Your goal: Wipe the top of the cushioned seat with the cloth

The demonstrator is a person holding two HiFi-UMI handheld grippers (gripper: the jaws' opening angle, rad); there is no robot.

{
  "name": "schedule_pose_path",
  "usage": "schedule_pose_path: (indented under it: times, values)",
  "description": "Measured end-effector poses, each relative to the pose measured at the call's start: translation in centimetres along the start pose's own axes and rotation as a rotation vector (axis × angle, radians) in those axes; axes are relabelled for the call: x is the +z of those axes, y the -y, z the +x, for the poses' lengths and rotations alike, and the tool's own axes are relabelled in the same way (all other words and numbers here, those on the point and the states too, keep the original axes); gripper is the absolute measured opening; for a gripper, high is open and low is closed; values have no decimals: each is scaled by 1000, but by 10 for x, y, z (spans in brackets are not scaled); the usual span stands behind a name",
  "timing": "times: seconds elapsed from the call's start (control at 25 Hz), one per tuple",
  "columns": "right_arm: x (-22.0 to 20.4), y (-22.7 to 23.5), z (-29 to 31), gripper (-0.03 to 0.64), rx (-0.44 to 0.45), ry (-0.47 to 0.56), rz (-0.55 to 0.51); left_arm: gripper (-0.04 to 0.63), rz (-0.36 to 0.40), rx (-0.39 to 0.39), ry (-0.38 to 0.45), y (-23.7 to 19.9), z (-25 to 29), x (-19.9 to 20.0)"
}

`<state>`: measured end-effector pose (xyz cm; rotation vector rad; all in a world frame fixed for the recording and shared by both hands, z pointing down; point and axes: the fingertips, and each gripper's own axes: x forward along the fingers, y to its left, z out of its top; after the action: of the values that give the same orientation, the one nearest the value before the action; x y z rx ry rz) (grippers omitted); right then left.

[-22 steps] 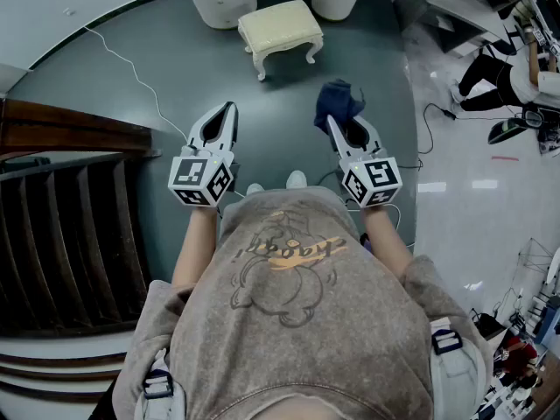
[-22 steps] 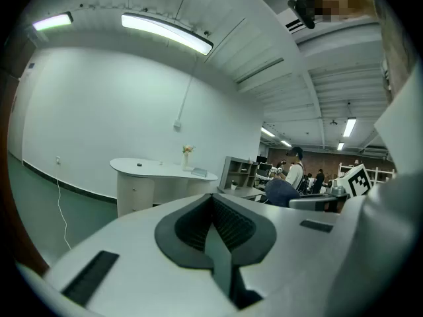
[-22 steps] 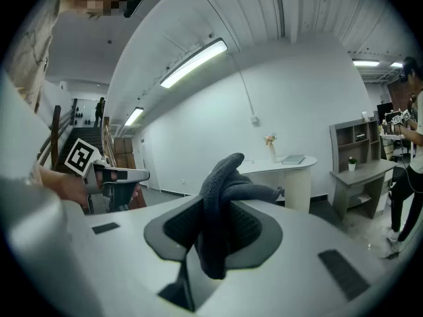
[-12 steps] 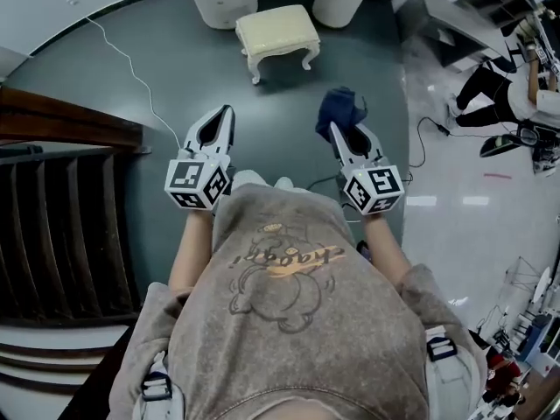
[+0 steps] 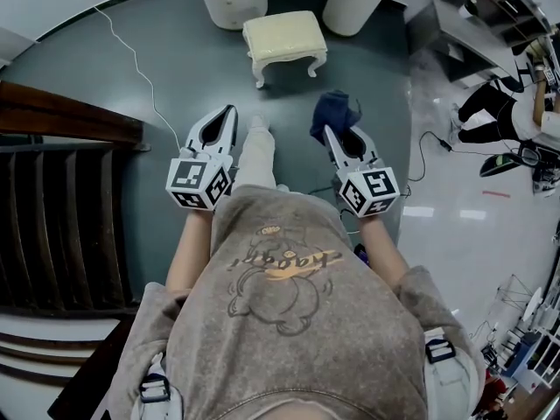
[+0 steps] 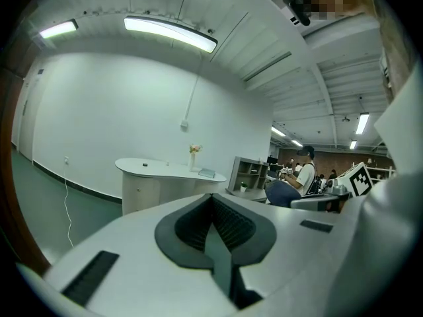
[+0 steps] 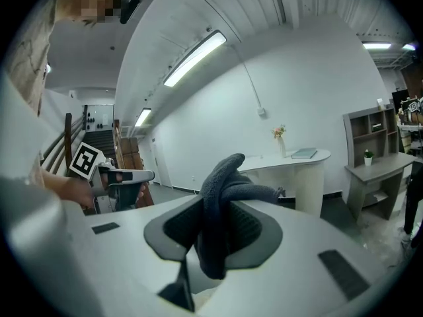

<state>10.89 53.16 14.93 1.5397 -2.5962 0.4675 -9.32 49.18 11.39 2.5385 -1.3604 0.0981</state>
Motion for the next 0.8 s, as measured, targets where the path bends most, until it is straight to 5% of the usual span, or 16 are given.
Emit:
schedule_pose_path:
  times: [0.8]
  values:
    - [52,102,194,100,-9,-92,-22,17,-35,-43,-33,-129,205,48]
